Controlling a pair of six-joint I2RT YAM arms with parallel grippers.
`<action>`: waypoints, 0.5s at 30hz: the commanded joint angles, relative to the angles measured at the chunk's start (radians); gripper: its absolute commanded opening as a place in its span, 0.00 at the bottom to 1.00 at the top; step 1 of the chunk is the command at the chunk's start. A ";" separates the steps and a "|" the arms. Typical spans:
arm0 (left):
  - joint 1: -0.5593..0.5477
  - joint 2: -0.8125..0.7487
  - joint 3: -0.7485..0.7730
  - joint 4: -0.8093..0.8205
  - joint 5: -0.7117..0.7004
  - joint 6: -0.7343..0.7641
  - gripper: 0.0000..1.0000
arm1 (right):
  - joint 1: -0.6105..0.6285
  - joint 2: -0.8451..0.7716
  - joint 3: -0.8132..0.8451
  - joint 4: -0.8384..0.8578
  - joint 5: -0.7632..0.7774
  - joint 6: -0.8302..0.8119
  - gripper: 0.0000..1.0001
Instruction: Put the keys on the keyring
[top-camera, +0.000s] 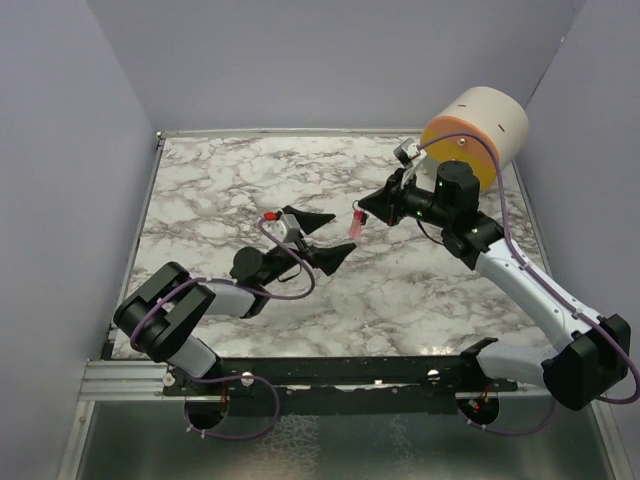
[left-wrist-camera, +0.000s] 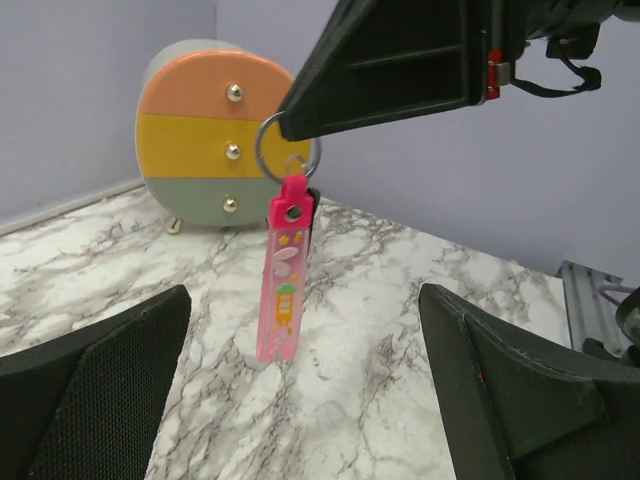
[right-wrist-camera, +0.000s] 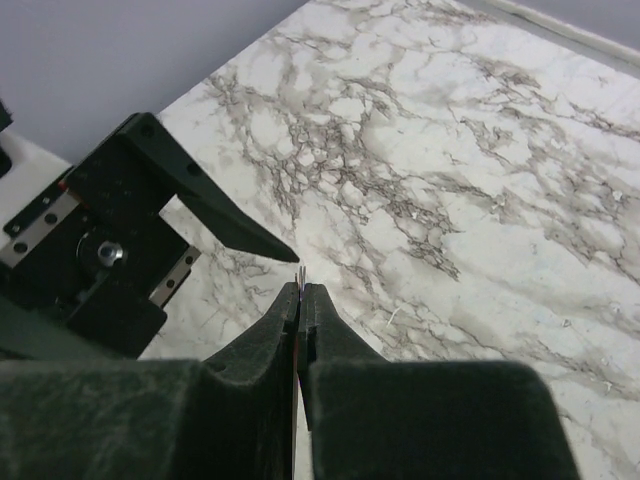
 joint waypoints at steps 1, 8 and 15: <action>-0.128 0.010 0.005 0.022 -0.273 0.238 0.99 | 0.005 0.022 0.056 -0.132 0.030 0.044 0.01; -0.212 0.143 0.008 0.227 -0.494 0.386 0.99 | 0.007 0.012 0.050 -0.168 0.021 0.082 0.01; -0.267 0.263 0.090 0.233 -0.581 0.477 0.99 | 0.007 -0.001 0.011 -0.153 -0.005 0.088 0.01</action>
